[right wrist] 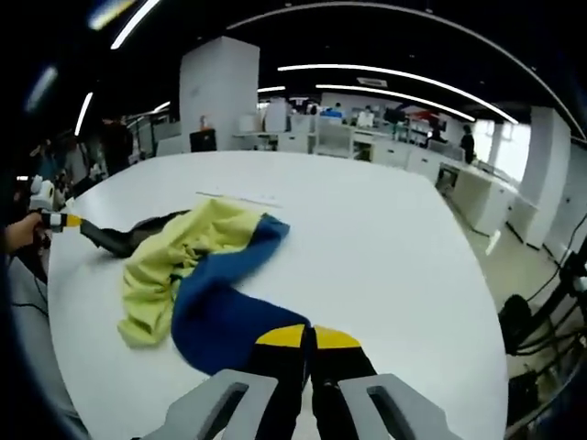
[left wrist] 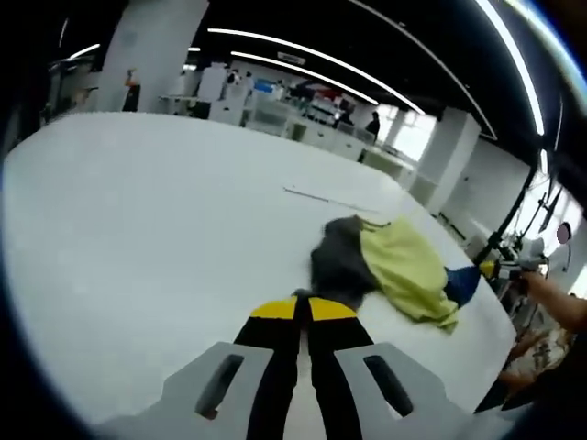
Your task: Fold the garment on the visible template until the final outline fits inside the template.
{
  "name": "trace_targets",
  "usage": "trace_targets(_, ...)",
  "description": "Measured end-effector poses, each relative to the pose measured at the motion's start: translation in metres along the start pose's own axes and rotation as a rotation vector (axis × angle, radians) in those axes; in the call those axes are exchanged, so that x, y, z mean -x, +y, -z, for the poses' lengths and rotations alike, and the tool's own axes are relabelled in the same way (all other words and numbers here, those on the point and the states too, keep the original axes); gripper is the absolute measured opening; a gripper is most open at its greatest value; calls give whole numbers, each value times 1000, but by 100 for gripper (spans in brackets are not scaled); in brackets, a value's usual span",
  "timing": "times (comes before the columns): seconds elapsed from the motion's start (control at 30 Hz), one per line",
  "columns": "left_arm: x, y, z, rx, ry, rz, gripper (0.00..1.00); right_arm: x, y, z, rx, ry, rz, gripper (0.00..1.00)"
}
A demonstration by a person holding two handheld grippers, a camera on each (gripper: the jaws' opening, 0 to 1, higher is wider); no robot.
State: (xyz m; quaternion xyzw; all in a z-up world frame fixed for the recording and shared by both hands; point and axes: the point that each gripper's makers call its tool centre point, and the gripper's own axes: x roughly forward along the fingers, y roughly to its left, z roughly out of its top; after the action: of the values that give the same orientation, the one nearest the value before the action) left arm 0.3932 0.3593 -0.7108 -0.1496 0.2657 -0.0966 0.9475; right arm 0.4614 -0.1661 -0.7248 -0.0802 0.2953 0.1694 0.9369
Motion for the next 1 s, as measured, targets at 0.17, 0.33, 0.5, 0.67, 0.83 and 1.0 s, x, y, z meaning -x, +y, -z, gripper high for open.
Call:
trace_targets(0.17, 9, 14, 11, 11, 27, -58, 0, 8, -14, 1, -2, 9, 45, 0)
trace_targets(0.33, 19, 32, 20, 48, 42, -111, 0, 12, -26, 3, -8, 18, 76, 0)
trace_targets(0.5, 27, 52, 22, 92, 48, -158, 0, 15, -41, 4, -29, 27, 116, 0)
trace_targets(0.67, 29, 64, 23, 99, 58, -193, 0, 16, -48, 7, -67, 42, 127, 0)
trace_targets(0.83, 27, 75, 24, 69, 88, -216, 0, 17, -56, 15, -63, 74, 145, 0)
trace_targets(1.0, 26, 87, 27, 55, 114, -247, 0, 20, -69, 24, -77, 100, 174, 0)
